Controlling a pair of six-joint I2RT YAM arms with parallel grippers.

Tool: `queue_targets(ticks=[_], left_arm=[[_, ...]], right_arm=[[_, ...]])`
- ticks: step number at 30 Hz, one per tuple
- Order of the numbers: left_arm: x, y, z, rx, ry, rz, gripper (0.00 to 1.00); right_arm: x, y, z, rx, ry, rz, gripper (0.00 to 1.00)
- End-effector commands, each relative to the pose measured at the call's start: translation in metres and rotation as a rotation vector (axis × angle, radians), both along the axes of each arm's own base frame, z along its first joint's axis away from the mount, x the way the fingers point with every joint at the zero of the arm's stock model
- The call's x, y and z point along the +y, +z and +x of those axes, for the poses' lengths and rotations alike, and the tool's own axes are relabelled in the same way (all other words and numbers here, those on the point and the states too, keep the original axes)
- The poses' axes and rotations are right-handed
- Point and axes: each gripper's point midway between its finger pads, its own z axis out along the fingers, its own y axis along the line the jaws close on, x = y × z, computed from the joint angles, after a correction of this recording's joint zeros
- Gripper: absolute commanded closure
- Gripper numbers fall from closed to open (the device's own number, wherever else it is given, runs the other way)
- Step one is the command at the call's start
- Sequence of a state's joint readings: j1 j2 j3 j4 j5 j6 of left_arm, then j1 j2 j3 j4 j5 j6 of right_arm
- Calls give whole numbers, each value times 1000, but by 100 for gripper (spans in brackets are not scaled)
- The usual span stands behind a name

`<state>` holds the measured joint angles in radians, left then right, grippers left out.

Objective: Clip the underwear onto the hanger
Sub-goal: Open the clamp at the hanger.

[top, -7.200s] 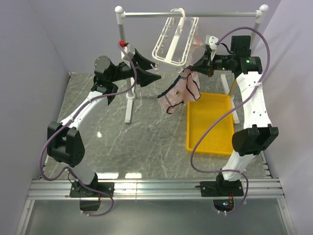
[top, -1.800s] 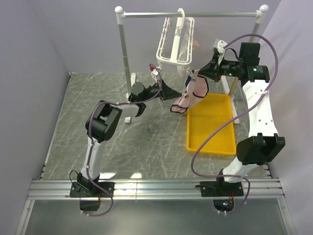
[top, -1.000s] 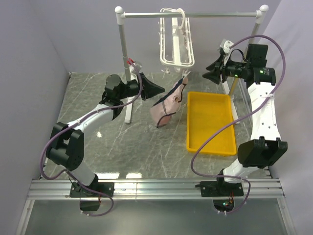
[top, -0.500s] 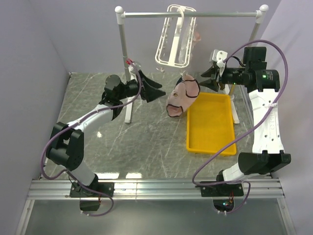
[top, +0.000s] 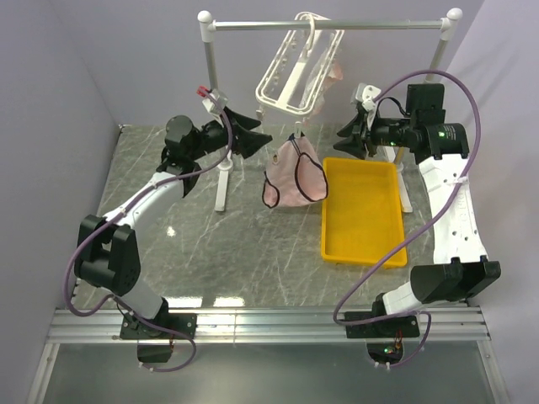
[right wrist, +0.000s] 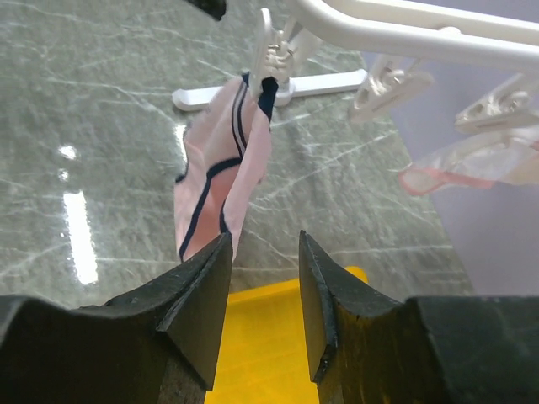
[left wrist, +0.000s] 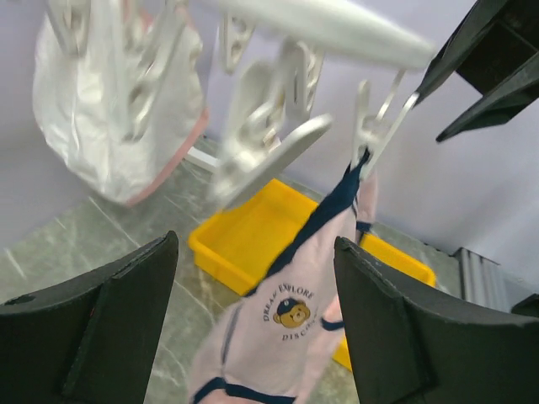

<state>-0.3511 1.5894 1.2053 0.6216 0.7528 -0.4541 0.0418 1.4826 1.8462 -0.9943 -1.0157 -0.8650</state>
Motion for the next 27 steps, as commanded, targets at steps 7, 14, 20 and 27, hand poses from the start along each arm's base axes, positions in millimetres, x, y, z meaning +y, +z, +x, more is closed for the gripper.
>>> queue_targets(ticks=[7, 14, 20, 27], left_arm=[[6, 68, 6, -206, 47, -19, 24], [4, 75, 38, -213, 115, -10, 45], [0, 83, 40, -231, 85, -5, 79], [-8, 97, 15, -200, -20, -39, 98]], right_arm=[[19, 19, -7, -17, -14, 41, 56], [23, 23, -8, -8, 2, 71, 56], [29, 30, -15, -12, 30, 91, 57], [45, 38, -32, 8, 78, 149, 59]])
